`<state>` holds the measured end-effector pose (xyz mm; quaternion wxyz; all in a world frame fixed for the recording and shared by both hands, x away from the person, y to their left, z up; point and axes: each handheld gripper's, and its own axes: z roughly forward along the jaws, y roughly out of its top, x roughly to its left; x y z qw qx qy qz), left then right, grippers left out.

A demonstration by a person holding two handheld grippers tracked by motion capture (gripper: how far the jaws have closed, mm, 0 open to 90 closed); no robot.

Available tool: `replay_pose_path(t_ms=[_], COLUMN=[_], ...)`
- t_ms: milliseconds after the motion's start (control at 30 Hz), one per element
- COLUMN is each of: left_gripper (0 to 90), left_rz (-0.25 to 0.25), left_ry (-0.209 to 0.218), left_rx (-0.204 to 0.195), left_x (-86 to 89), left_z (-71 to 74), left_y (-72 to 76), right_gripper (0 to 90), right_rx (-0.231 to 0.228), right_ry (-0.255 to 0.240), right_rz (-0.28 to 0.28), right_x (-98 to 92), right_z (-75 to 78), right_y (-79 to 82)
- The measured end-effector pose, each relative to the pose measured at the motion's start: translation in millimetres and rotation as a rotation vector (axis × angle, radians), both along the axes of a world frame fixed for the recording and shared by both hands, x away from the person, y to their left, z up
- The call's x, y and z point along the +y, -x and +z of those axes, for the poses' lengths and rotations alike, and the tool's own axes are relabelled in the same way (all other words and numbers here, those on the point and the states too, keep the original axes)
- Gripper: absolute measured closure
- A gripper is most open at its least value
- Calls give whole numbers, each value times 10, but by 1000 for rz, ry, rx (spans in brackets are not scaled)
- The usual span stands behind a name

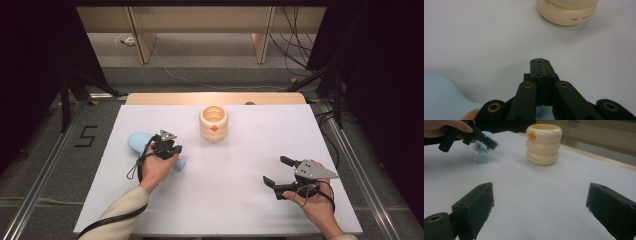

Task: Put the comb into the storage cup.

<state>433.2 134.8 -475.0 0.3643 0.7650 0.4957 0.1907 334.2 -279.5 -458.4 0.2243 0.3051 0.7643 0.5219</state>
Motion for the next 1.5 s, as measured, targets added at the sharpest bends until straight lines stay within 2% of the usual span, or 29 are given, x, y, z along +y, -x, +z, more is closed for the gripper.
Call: replay_pose_path(t_ms=[133,567,933,1033,1167,1333,1500], left_gripper=[897,897,898,897,897,897,897], left_rz=[-8,-17,-37,-67,-92,-105,-108], left_ry=[-19,-60,-101,-134,-149,-167,-174], left_rx=[4,59,93,105,133,153,197], left_x=[-11,-26,-16,11,83,185,342], left_z=[-22,-78,-36,-18,3,9,-2], left_y=[-3,-4,60,121,221,363,505], right_gripper=[87,90,98,99,101,109,112], right_rx=[3,10,13,14,14,14,18], right_ry=[1,-9,-13,-17,-20,-21,-18], right_rz=[-1,-7,-14,-15,-16,-17,-15], right_x=[-1,-16,-28,-31,-35,-35,-31], right_z=[-2,-4,-2,-5,-3,-1,2], right_y=[-2,-7,-7,-8,-7,-5,-2])
